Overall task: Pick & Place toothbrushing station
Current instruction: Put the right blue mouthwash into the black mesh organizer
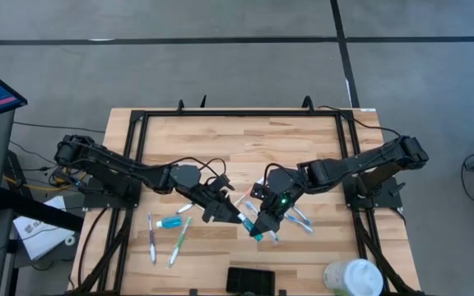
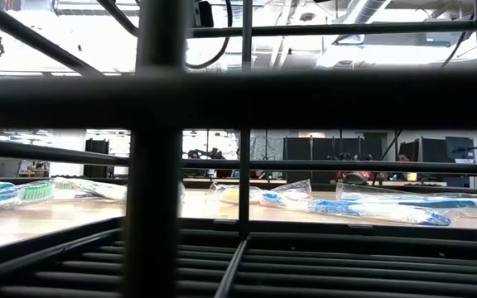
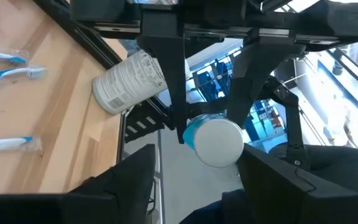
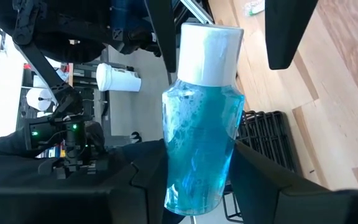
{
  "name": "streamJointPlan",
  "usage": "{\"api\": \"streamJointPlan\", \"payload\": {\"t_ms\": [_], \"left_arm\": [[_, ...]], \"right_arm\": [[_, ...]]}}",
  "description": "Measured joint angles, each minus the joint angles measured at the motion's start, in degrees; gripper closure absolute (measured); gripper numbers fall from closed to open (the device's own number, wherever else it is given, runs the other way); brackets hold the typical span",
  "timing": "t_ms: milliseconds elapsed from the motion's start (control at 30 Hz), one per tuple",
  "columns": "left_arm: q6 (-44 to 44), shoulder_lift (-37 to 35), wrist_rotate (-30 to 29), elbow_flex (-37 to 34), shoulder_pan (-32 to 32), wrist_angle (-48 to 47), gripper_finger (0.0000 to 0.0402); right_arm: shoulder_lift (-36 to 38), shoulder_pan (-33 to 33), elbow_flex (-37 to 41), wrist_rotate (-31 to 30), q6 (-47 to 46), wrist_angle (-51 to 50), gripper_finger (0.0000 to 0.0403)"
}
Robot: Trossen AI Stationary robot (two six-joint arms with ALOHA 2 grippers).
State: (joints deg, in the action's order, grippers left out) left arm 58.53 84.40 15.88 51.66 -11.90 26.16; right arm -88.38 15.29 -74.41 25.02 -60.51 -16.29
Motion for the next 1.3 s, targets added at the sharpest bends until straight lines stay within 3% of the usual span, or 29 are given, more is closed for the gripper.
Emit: {"api": "streamJointPlan", "payload": {"t_ms": [1300], "left_arm": [[0.4,0.9,0.1,0.1,0.7,3.4,0.0192]], "right_arm": [[0.0,-0.1,-0.1,0.1,0.5,0.1,0.0262]]}}
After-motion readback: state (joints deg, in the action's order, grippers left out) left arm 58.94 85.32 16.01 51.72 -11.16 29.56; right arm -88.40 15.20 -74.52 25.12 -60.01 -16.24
